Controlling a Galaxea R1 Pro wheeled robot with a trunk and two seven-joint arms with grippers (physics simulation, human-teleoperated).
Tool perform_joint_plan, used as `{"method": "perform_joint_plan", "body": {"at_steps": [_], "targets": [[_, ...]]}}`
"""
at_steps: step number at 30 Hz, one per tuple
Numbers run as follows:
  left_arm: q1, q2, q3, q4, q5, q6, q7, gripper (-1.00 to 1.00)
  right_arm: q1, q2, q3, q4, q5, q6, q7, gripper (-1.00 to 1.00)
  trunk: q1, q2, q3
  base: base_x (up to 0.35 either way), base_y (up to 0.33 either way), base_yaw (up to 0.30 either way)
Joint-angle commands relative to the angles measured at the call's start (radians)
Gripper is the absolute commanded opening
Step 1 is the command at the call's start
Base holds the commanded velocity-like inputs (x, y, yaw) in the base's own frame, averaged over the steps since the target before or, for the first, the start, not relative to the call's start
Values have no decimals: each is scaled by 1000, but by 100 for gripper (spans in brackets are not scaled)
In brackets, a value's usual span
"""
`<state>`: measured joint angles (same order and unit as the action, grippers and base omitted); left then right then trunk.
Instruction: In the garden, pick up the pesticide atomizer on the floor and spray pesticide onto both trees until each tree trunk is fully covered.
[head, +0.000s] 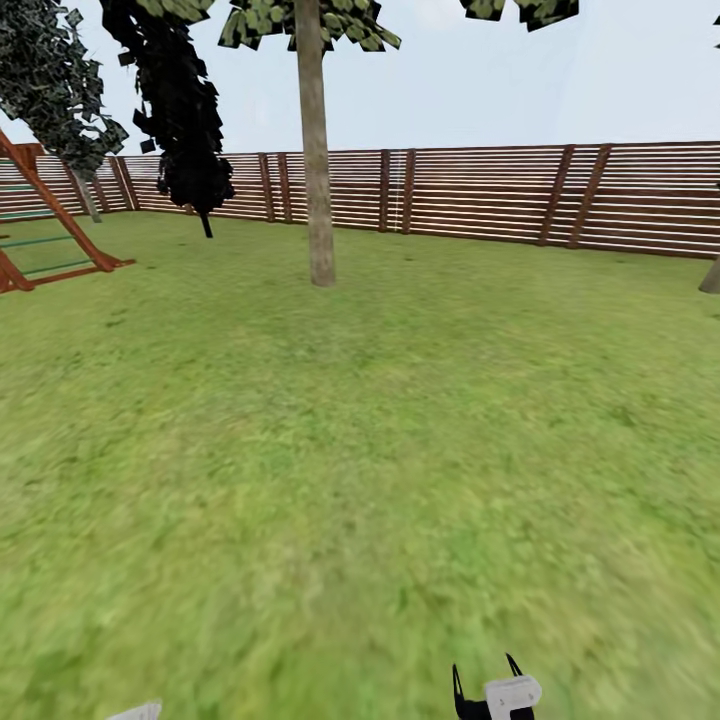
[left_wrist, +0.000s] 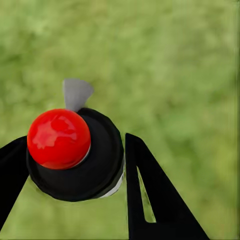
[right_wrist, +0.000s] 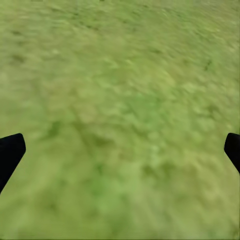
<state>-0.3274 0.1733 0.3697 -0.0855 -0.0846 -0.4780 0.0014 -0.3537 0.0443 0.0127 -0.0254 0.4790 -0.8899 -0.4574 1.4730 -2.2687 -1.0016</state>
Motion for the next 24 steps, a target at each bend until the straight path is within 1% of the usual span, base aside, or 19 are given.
{"method": "perform_joint_plan", "body": {"at_steps": [1, 24], "targets": [[-1, 0, 7, 1, -9, -4, 1, -100, -1, 0, 1, 1, 9, 0, -10, 100, 0, 0, -1, 339, 0, 0], [-1, 0, 7, 1, -9, -3, 0, -100, -1, 0, 1, 1, 9, 0, -10, 100, 0, 0, -1, 339, 0, 0]]}}
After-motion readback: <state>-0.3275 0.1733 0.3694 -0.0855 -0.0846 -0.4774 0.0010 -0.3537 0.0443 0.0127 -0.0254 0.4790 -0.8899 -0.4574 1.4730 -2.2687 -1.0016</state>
